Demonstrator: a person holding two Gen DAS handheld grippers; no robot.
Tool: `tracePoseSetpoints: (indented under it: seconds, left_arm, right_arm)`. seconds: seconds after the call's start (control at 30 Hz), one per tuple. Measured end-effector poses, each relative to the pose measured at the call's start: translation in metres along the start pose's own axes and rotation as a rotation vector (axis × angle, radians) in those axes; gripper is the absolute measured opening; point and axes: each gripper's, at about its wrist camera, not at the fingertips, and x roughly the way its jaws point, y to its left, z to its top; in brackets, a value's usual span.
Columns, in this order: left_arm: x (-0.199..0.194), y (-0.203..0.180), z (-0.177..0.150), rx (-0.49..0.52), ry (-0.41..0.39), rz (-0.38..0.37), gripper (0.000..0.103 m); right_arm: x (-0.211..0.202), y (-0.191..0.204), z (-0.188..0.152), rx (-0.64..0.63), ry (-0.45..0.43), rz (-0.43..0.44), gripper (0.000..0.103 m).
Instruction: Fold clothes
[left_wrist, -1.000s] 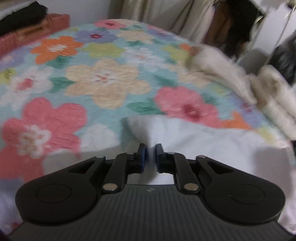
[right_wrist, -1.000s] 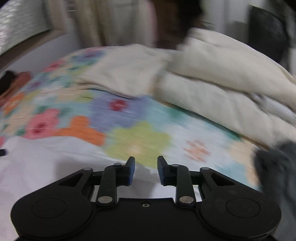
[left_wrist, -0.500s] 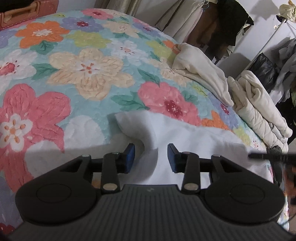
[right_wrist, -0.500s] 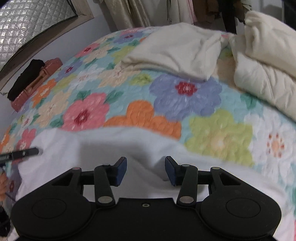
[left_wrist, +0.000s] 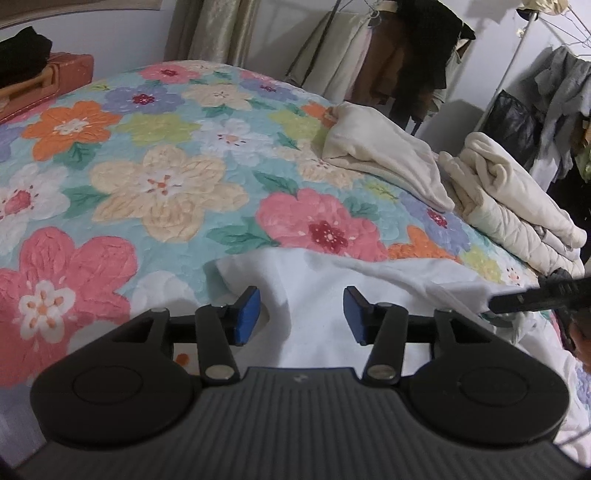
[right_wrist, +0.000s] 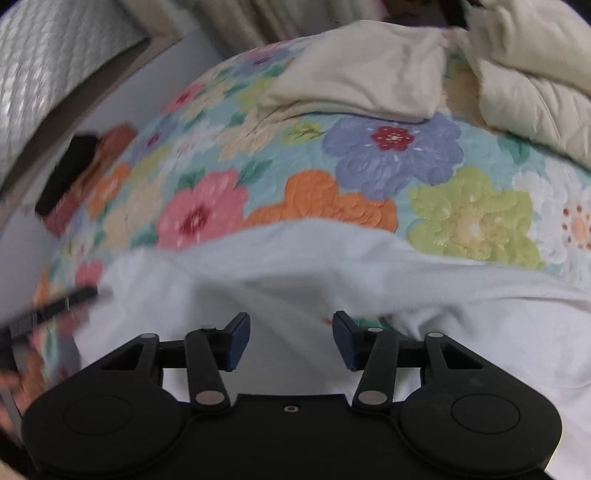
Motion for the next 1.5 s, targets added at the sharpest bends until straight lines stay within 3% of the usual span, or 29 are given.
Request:
tracePoseSetpoints:
  seconds: [0.13,0.2,0.3,0.43,0.57,0.67,0.77,0.83,0.9,1.1,1.2,1.23,1.27,1.3,1.33,1.43,1.5]
  left_arm:
    - [0.002,-0.005,-0.001,0.047,-0.007,0.035,0.049]
    - [0.002,-0.009,-0.001,0.073,-0.018,0.049,0.049]
    - [0.000,-0.016,0.001,0.103,-0.039,0.057,0.049]
    - [-0.010,-0.038,0.008,0.181,-0.101,0.098,0.049]
    - [-0.025,-0.071,0.019,0.283,-0.164,0.069,0.051]
    - [-0.023,-0.103,0.029,0.360,-0.180,0.008,0.070]
    - [0.000,-0.143,0.038,0.448,-0.135,-0.080,0.075]
    - [0.026,-0.179,0.042,0.560,-0.067,-0.117,0.081]
    - [0.051,-0.215,0.046,0.637,-0.013,-0.078,0.081]
    - [0.112,-0.284,0.039,0.749,0.004,-0.059,0.088]
    - [0.141,-0.303,0.030,0.809,0.029,0.018,0.087]
    - [0.149,-0.305,0.029,0.812,0.025,0.028,0.076]
    - [0.157,-0.305,0.032,0.799,0.035,0.032,0.048]
    - [0.164,-0.304,0.036,0.785,0.046,0.036,0.033]
    - [0.172,-0.303,0.039,0.771,0.058,0.040,0.000]
    - [0.183,-0.295,0.062,0.699,0.010,0.113,0.000]
    - [0.180,-0.292,0.085,0.655,-0.072,0.162,0.000]
  right_arm:
    - [0.020,-0.026,0.003,0.226,0.012,-0.013,0.061]
    - [0.021,-0.024,0.009,0.215,-0.019,0.005,0.061]
    - [0.021,-0.021,0.016,0.199,-0.065,0.032,0.006]
    - [0.010,-0.017,0.031,0.181,-0.152,0.079,0.006]
    - [-0.019,-0.019,0.047,0.188,-0.262,0.106,0.006]
    - [-0.039,-0.026,0.054,0.218,-0.321,0.127,0.006]
    - [-0.059,-0.030,0.062,0.213,-0.375,0.126,0.006]
    - [-0.068,-0.036,0.068,0.215,-0.396,0.124,0.006]
    - [-0.075,-0.042,0.075,0.218,-0.401,0.129,0.006]
    - [-0.102,-0.060,0.085,0.229,-0.472,0.168,0.006]
    - [-0.113,-0.074,0.087,0.247,-0.481,0.200,0.006]
    - [-0.117,-0.077,0.088,0.242,-0.486,0.194,0.006]
    - [-0.119,-0.080,0.089,0.235,-0.484,0.192,0.006]
    - [-0.122,-0.085,0.089,0.234,-0.484,0.189,0.006]
    - [-0.124,-0.090,0.088,0.238,-0.492,0.179,0.006]
    - [-0.129,-0.110,0.087,0.258,-0.511,0.141,0.006]
    - [-0.127,-0.118,0.086,0.206,-0.511,0.107,0.008]
